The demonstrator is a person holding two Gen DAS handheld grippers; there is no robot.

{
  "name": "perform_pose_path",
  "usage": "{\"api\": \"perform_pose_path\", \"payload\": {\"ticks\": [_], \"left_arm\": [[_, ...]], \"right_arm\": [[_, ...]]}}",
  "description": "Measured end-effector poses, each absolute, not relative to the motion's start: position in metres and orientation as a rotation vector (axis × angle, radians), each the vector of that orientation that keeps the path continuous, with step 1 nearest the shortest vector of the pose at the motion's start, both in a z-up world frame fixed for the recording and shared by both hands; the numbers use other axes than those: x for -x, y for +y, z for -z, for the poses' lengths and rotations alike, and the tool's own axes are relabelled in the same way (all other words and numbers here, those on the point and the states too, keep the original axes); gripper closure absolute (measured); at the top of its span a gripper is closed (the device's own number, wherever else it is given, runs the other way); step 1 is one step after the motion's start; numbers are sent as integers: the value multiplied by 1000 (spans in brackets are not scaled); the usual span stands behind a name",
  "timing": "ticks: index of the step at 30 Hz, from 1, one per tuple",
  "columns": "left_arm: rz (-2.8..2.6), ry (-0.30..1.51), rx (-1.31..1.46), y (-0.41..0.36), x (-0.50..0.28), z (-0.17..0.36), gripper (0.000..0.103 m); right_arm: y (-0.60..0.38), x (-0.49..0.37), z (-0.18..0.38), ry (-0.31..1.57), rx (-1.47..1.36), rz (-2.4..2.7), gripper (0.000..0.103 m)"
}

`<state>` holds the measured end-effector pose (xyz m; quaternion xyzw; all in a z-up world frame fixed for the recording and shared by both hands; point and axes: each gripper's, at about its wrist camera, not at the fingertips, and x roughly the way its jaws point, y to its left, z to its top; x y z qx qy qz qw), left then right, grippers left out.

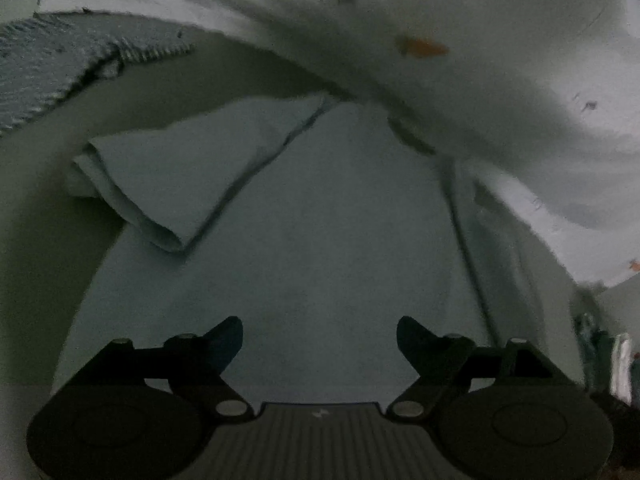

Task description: Fold clothes

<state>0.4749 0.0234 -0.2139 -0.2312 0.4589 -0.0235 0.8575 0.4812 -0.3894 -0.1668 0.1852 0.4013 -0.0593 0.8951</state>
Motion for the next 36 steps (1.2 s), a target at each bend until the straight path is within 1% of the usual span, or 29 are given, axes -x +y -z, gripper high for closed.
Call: {"api": "perform_pose_path", "payload": {"ticks": [2, 3, 6, 13, 16, 20, 21, 25, 27, 28, 29, 30, 31, 32, 33, 34, 35, 36], "left_arm": [[49, 983, 471, 18, -481, 226, 18], [50, 984, 457, 15, -482, 231, 11], [81, 973, 365, 1, -481, 233, 0], [56, 1003, 81, -36, -482, 239, 0], [24, 1015, -8, -47, -480, 243, 0], [-18, 1020, 5, -49, -482, 243, 0], [-20, 1022, 6, -49, -483, 242, 0], [-18, 1009, -1, -50, -480, 242, 0], [-17, 993, -4, -51, -476, 242, 0], [-17, 984, -5, -51, -475, 242, 0], [-18, 977, -6, -52, -473, 243, 0], [-19, 974, -7, -53, -475, 243, 0], [-20, 974, -7, -54, -475, 243, 0], [-20, 976, -7, -54, -476, 243, 0], [-21, 978, -7, -54, -476, 242, 0], [-22, 980, -6, -54, -477, 242, 0], [-23, 980, -6, -55, -477, 242, 0], [-24, 980, -6, -55, -477, 242, 0]], "right_arm": [[-385, -496, 168, 831, -362, 103, 51], [-384, -502, 169, 830, -347, 93, 51], [-382, -513, 174, 828, -324, 76, 51], [-386, -532, 189, 843, -332, 75, 46], [-385, -538, 195, 846, -321, 87, 41], [-384, -549, 205, 854, -306, 83, 38], [-383, -551, 207, 853, -295, 78, 34], [-375, -556, 210, 839, -236, 58, 27], [-371, -557, 211, 836, -205, 44, 28], [-369, -557, 211, 836, -187, 36, 31], [-367, -558, 211, 839, -158, 30, 38], [-364, -559, 211, 844, -116, 26, 49], [-362, -559, 211, 849, -70, 19, 56], [-361, -560, 210, 850, -33, -2, 72], [-361, -561, 209, 853, -20, -29, 83], [-362, -563, 208, 861, -18, -44, 92], [-365, -565, 206, 864, -16, -57, 97], [-367, -567, 204, 860, -10, -66, 98]]}}
